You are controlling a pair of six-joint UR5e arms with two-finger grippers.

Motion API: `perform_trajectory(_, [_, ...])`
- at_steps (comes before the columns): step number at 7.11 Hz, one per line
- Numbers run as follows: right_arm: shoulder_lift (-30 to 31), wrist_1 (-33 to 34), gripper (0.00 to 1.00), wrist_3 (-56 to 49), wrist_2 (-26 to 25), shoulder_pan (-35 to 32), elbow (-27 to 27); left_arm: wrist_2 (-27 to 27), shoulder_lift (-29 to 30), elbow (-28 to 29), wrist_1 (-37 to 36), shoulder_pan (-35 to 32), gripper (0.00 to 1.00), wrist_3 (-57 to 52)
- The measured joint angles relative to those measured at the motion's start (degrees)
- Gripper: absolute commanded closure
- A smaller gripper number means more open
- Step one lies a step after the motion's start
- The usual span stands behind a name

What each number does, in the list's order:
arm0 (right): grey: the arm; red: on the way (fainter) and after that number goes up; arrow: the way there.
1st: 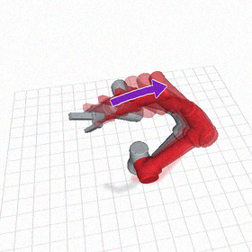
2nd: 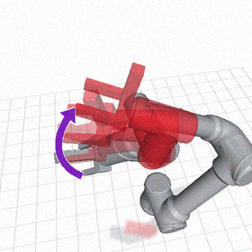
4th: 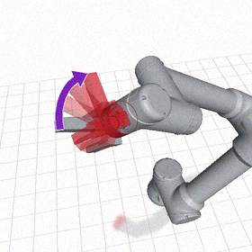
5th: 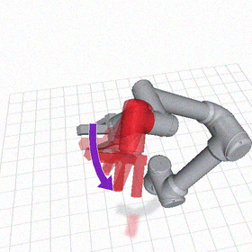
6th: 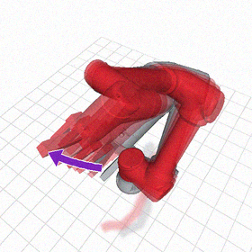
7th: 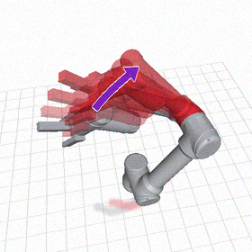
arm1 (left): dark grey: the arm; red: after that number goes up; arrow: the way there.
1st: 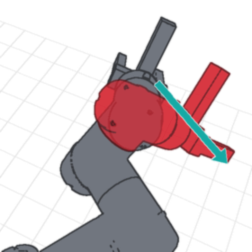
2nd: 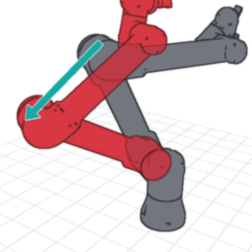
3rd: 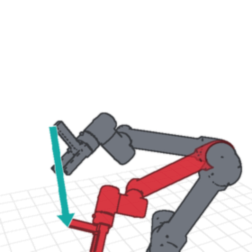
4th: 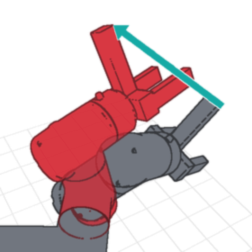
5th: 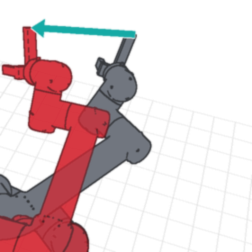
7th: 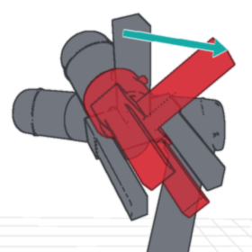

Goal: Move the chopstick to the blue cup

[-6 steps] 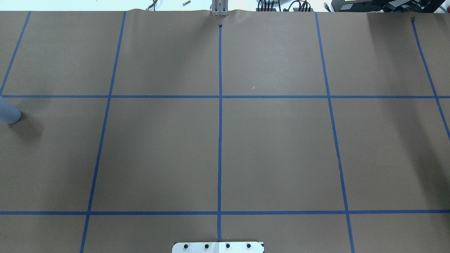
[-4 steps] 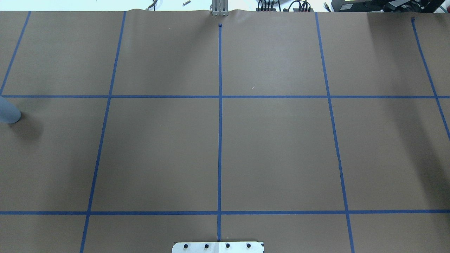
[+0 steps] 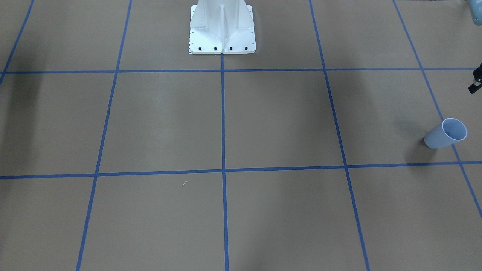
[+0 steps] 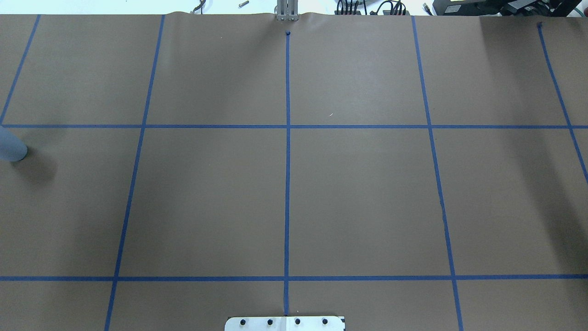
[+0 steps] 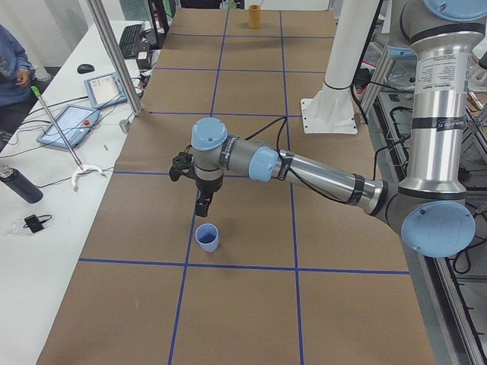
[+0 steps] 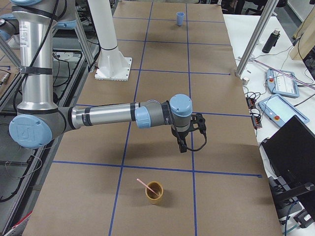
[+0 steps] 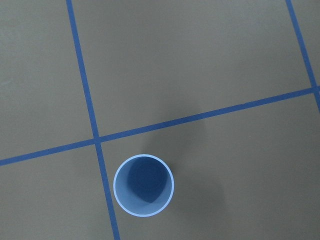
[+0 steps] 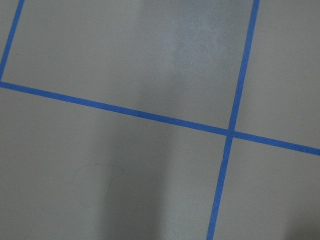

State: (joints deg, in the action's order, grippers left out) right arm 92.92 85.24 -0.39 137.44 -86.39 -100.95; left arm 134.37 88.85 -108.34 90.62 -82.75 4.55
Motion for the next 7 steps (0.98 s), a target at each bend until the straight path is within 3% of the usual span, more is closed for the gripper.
perform_trajectory(5, [1.56, -4.18, 0.00, 0.73, 0.90, 2.43, 0.63, -0.16, 2.66, 7.46, 2.76, 0.56, 0.03, 4.90])
perform_trajectory(7, [1.64, -4.42, 0.00, 2.02, 1.68, 3.42, 0.63, -0.19, 5.46, 15.03, 4.61, 1.14, 0.03, 6.20])
